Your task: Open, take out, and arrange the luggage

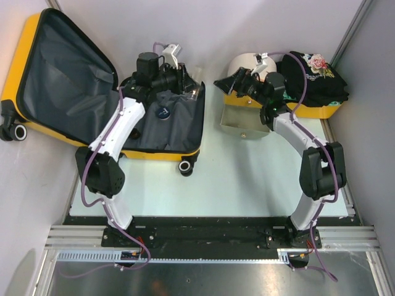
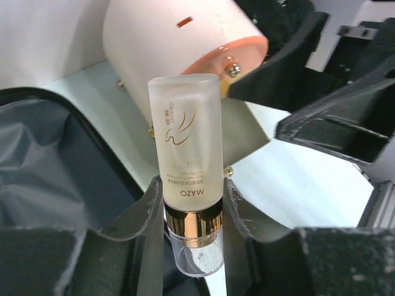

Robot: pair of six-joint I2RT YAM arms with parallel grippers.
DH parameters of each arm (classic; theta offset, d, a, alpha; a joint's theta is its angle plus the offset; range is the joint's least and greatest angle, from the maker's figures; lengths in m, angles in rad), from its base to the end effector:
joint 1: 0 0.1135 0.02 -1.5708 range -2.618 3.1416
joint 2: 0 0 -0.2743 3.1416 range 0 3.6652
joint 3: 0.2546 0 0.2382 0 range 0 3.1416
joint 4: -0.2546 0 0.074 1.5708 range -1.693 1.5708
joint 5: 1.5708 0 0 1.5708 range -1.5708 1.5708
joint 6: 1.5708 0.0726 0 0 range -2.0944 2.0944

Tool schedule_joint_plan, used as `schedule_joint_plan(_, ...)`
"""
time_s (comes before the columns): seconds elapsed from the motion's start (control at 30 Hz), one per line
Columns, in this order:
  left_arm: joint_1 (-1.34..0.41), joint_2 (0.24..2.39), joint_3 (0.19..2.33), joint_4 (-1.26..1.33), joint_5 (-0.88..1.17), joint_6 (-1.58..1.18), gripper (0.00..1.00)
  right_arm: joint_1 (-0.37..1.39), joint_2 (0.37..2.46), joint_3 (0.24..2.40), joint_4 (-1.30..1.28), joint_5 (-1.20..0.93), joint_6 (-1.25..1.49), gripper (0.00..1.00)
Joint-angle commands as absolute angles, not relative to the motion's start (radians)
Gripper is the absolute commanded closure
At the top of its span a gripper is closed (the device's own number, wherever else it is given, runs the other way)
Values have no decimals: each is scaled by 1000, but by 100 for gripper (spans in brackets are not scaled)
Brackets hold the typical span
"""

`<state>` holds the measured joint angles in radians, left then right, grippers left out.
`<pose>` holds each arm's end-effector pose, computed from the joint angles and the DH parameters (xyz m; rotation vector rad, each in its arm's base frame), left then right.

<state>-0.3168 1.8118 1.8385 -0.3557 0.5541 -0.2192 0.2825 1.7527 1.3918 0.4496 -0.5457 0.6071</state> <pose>0.4088 -0.1742 0.4021 0.4807 1.8869 -0.8846 0.4140 0.1594 0.3701 -0.2146 1.5858 1.1062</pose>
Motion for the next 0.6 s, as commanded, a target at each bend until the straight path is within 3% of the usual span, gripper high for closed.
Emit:
schedule_joint_plan(0.0, -337, 1750, 1806, -229, 620, -281, 100, 322, 1790, 1491, 571, -540, 716, 8)
schedule_joint_plan(0.37, -374, 1709, 1784, -178, 630, -288, 100, 376, 1881, 1615, 584, -545, 758, 9)
schedule_joint_plan(0.57, -385, 1710, 1786, -155, 620, -307, 100, 385, 1899, 1623, 565, -548, 784, 18)
